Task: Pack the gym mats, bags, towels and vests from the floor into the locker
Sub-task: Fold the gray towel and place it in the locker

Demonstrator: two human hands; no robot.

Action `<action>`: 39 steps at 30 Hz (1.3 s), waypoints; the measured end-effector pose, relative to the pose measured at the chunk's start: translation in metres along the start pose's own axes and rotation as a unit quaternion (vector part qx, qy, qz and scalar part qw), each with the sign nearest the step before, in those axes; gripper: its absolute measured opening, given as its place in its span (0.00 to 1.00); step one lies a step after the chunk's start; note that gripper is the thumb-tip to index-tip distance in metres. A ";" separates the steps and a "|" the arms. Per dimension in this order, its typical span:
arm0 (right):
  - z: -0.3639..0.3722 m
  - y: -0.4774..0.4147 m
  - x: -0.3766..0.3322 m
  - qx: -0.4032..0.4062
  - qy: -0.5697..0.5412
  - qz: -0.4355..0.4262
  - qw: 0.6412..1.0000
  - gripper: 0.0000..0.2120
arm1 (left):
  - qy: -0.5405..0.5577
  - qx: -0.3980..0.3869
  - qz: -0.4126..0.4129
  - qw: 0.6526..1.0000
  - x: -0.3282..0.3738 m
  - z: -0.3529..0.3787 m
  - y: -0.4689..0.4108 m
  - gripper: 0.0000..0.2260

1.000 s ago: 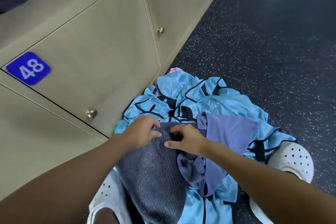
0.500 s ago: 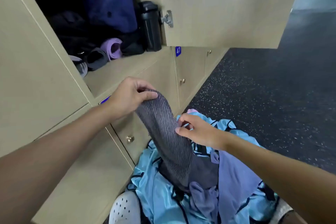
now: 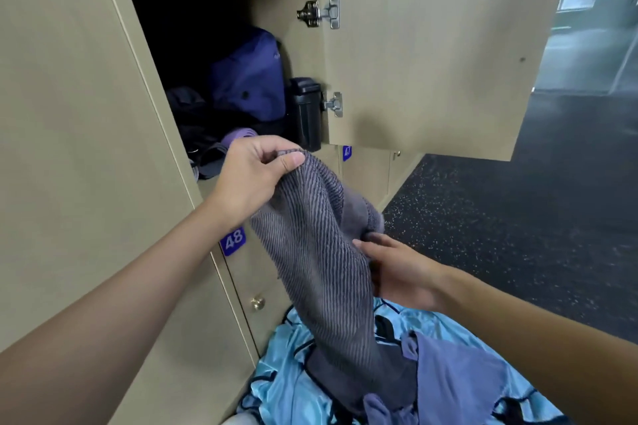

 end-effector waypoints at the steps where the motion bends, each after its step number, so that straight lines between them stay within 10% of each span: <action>1: 0.001 0.000 0.001 -0.014 0.014 0.004 1.000 0.14 | 0.002 0.006 -0.007 1.000 -0.003 -0.002 0.001 0.04; 8: -0.008 0.001 -0.024 0.033 0.276 -0.087 0.957 0.11 | -0.012 0.016 -0.044 0.999 -0.029 -0.010 0.006 0.07; 20: -0.035 -0.002 -0.080 0.170 0.268 -0.143 0.937 0.12 | -0.005 0.008 -0.076 0.997 -0.016 0.017 -0.004 0.04; 26: 0.007 0.027 -0.085 0.082 0.488 -0.300 0.815 0.15 | 0.081 -0.011 -0.132 0.988 0.001 0.050 -0.005 0.06; 32: 0.058 0.041 -0.055 0.021 0.367 -0.267 0.891 0.23 | 0.092 0.039 -0.156 0.983 -0.001 0.063 -0.008 0.11; 39: 0.036 0.032 -0.065 0.066 0.534 -0.350 0.767 0.07 | -0.029 -0.015 -0.095 0.995 -0.010 0.051 -0.004 0.04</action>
Point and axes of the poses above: each hand's wrist, its own y-axis away from the middle knuckle, its own z-axis out of the palm, x = y × z, the point moved 2 cm from there along -y, towards the middle knuckle, and after that the axes turned 15 degrees about -z, right-handed, at the moved point
